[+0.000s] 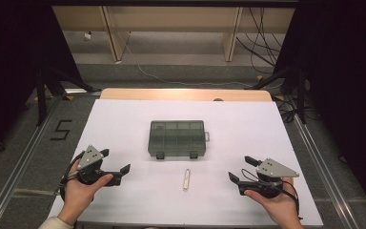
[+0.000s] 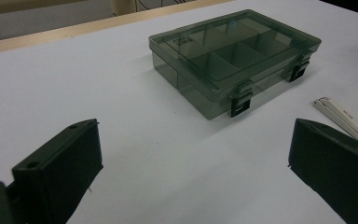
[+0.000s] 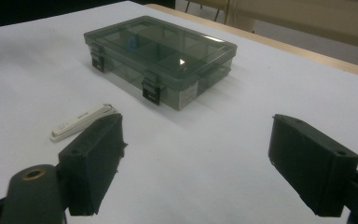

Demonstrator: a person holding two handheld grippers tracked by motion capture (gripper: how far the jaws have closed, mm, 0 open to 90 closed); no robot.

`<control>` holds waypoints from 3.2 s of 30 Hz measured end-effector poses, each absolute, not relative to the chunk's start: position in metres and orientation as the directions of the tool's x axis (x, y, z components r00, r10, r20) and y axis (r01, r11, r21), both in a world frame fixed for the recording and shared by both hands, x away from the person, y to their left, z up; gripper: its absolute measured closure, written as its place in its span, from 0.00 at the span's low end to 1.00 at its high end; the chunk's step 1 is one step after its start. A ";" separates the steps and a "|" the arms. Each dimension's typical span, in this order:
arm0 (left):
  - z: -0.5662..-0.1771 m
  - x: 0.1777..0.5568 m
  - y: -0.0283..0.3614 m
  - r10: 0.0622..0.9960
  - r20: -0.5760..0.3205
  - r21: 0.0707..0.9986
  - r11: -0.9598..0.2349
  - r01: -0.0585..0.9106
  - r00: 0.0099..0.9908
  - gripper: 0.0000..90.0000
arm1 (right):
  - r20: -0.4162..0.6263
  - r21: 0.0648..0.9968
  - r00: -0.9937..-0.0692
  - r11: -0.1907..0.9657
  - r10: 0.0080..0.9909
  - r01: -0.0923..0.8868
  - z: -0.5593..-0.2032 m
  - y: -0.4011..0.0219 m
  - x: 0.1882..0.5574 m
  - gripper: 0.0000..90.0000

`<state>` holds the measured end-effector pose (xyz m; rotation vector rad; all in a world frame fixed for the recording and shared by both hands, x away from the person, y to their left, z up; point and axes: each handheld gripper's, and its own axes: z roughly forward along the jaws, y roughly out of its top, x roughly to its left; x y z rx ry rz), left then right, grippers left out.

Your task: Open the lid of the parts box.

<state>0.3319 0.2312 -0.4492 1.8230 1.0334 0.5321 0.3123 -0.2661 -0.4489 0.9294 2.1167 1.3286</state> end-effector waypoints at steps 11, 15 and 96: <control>-0.449 0.333 0.233 0.834 -0.063 0.879 -0.213 0.426 0.548 0.12 | -0.028 0.913 -0.660 0.288 0.750 0.290 -0.449 -0.266 0.314 0.21; -0.448 0.333 0.233 0.841 -0.053 0.878 -0.217 0.426 0.538 0.26 | -0.041 0.920 -0.665 0.288 0.746 0.267 -0.449 -0.263 0.317 0.25; -0.476 0.405 0.172 0.746 0.024 0.791 -0.422 0.444 0.665 0.99 | -0.096 0.808 -0.760 0.497 0.642 0.317 -0.474 -0.191 0.408 1.00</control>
